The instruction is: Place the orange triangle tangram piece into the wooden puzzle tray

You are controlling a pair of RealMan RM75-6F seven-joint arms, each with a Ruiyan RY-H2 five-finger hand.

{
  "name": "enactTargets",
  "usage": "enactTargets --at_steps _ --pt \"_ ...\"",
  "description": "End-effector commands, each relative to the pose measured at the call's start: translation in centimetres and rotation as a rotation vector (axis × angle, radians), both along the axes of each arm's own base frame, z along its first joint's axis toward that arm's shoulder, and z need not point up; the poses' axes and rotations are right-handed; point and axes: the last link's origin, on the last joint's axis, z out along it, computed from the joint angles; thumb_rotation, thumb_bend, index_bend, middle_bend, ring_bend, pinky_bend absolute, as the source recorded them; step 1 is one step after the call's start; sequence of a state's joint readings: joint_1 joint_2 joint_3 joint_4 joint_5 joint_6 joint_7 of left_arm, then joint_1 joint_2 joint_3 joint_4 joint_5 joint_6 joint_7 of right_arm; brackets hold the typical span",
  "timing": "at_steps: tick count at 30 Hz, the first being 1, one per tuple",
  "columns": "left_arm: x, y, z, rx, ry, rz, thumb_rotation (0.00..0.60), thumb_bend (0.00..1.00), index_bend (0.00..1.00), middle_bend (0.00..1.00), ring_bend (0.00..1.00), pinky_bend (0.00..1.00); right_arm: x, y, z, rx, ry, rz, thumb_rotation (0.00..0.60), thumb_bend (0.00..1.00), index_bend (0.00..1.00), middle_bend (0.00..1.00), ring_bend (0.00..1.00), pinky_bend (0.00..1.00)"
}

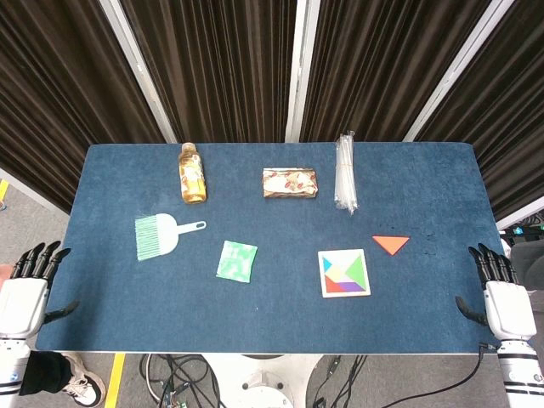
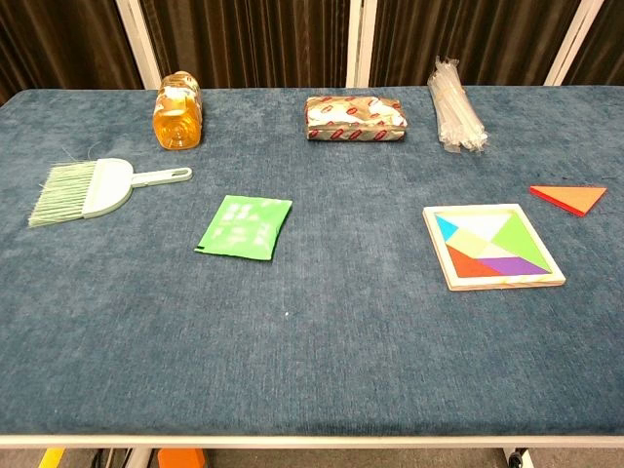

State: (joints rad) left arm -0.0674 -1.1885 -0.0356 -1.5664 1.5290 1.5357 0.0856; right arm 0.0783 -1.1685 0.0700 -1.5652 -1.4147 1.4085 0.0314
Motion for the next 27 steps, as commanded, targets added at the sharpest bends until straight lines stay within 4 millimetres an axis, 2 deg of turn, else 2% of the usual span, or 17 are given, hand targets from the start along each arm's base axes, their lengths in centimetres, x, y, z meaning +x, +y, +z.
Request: enactTargets --at_steps 1,8,12,19,24,27 --pt "0.0 0.0 -0.1 -0.003 0.001 -0.001 0.6 0.0 0.16 0.08 0.02 0.12 -0.1 0.0 0.0 -0.001 0.001 -0.003 0.6 0.18 0.0 0.0 0.0 0.0" --pt "-0.1 0.0 -0.2 -0.005 -0.001 0.003 0.6 0.0 0.16 0.09 0.02 0.12 -0.7 -0.5 -0.2 0.011 0.023 -0.021 0.6 0.18 0.0 0.0 0.0 0.0" --pt "-0.2 0.0 -0.2 -0.011 -0.003 0.005 0.6 0.0 0.16 0.08 0.02 0.12 -0.9 -1.6 -0.5 0.02 0.05 -0.029 0.6 0.18 0.0 0.0 0.0 0.0" --pt "-0.3 -0.1 -0.3 -0.022 -0.01 0.01 0.6 0.0 0.16 0.08 0.02 0.12 -0.8 -5.0 -0.9 0.071 0.136 -0.044 0.6 0.16 0.0 0.0 0.0 0.0" --pt "-0.4 0.0 -0.4 -0.035 -0.013 0.019 0.6 0.0 0.16 0.08 0.02 0.12 0.2 -8.2 -1.4 0.152 0.237 -0.022 0.6 0.14 0.0 0.0 0.0 0.0" --pt "-0.1 0.1 -0.2 -0.03 -0.012 0.01 0.6 0.0 0.16 0.09 0.02 0.12 1.1 -10.2 -2.1 0.213 0.233 -0.018 0.6 0.12 0.0 0.0 0.0 0.0"
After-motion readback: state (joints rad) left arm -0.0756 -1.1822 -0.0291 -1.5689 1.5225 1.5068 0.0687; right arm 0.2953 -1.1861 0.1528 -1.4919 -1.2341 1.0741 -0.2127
